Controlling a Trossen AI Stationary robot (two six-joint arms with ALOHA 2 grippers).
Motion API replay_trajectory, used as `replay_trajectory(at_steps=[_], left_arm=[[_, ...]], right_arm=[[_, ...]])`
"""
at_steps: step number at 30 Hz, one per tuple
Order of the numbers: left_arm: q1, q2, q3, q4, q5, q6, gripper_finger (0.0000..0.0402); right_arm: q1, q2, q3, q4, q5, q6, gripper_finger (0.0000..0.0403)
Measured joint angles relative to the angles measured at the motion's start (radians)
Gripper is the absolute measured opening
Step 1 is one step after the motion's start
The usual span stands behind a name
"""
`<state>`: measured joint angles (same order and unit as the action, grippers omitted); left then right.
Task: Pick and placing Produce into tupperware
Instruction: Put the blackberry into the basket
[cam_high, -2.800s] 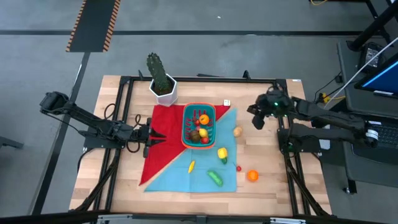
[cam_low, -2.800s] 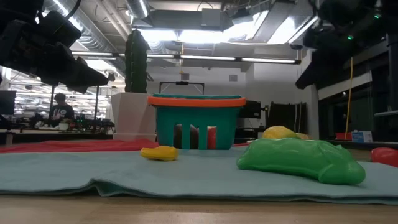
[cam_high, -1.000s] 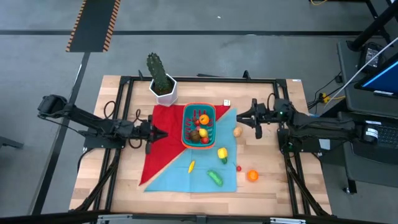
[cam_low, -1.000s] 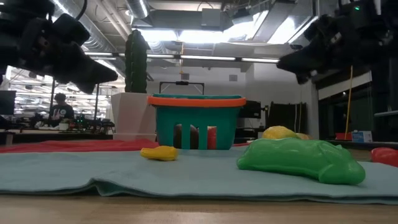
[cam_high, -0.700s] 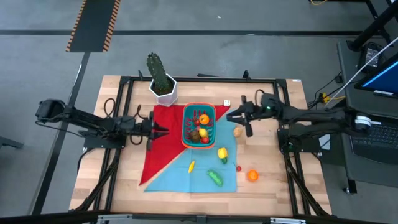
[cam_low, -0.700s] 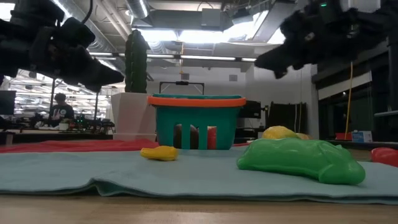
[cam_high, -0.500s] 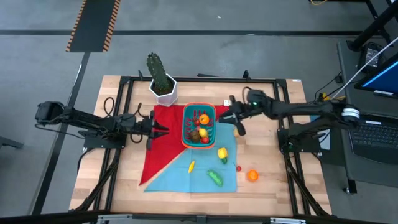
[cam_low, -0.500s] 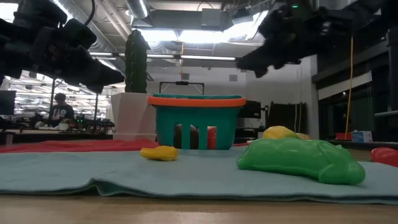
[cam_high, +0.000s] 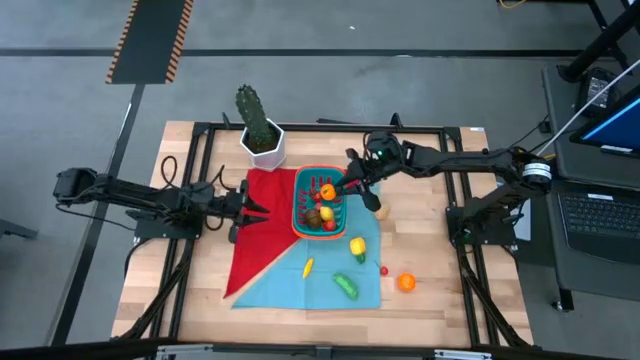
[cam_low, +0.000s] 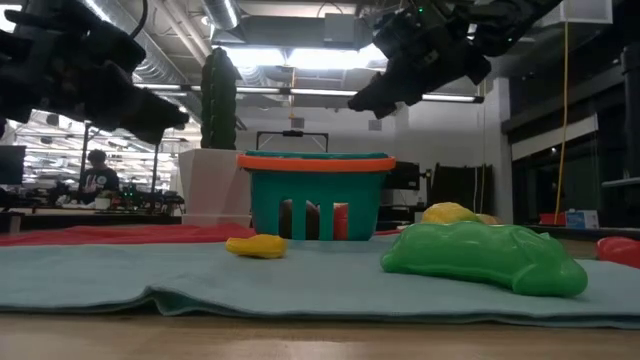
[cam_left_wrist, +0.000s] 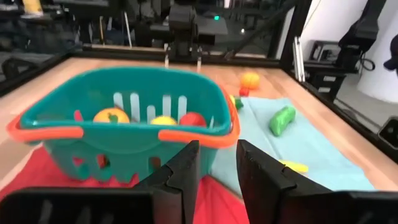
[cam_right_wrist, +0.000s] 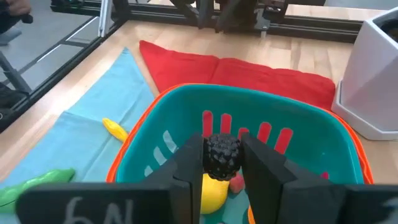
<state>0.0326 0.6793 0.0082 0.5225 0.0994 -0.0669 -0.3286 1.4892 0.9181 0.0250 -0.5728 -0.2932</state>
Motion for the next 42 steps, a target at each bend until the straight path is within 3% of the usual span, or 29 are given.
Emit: replay_trajectory(at_steps=[8,11,15,22,33,42], left_arm=[[0.000,-0.206,0.000,-0.212,-0.003,0.024,0.0107],[0.000,-0.263,0.000,-0.265,-0.003,0.024,0.0110],[0.000,-0.308,0.000,-0.285,-0.004,0.026,0.0113],[0.000,-0.347,0.000,-0.356,-0.006,0.026,0.0118],[0.000,-0.415,0.000,-0.406,-0.006,0.027,0.0102],[0.000,-0.478,0.000,-0.467,-0.009,0.027,0.0086]], right_arm=[[0.008,0.001,0.000,-0.022,0.003,-0.004,0.0088],[0.034,0.001,0.001,-0.027,0.052,-0.009,0.0088],[0.080,0.001,0.001,-0.067,0.150,-0.041,0.0088],[0.125,0.017,0.019,-0.059,0.189,-0.040,0.0088],[0.105,0.340,0.423,-0.457,0.182,-0.105,0.0088],[0.118,0.507,0.568,-0.525,0.180,-0.156,0.0088]])
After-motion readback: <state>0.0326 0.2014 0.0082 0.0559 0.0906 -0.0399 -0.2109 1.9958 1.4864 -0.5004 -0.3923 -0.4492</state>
